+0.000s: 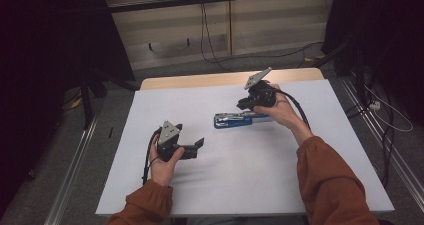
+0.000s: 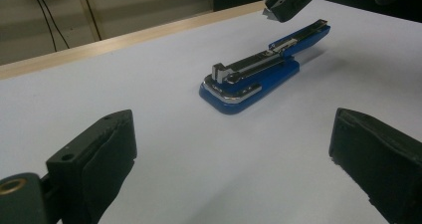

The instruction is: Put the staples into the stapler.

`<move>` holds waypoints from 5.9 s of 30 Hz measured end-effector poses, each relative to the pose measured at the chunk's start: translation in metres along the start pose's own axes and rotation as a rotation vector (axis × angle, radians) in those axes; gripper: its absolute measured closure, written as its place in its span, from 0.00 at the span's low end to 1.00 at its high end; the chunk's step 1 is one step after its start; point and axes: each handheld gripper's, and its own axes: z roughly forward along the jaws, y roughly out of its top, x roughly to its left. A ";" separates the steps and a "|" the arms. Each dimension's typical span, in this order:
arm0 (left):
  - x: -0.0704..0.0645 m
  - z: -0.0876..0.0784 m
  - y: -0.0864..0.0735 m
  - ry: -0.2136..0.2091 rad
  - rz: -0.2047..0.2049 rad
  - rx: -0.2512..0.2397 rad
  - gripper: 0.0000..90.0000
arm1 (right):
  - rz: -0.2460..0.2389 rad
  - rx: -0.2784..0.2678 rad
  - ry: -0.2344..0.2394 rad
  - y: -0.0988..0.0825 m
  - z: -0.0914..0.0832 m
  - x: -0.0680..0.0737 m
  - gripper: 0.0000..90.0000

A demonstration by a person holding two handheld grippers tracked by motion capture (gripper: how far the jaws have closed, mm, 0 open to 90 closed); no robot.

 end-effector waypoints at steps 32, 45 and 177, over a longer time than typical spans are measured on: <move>0.000 0.000 0.000 -0.006 -0.001 0.000 0.05 | -0.048 0.025 0.086 0.019 0.039 0.009 0.88; 0.000 0.000 0.000 -0.010 -0.004 -0.004 0.05 | -0.126 0.046 0.118 0.023 0.052 0.015 0.88; 0.000 -0.001 0.000 -0.011 -0.005 -0.004 0.05 | -0.248 0.104 0.157 0.030 0.061 0.009 0.78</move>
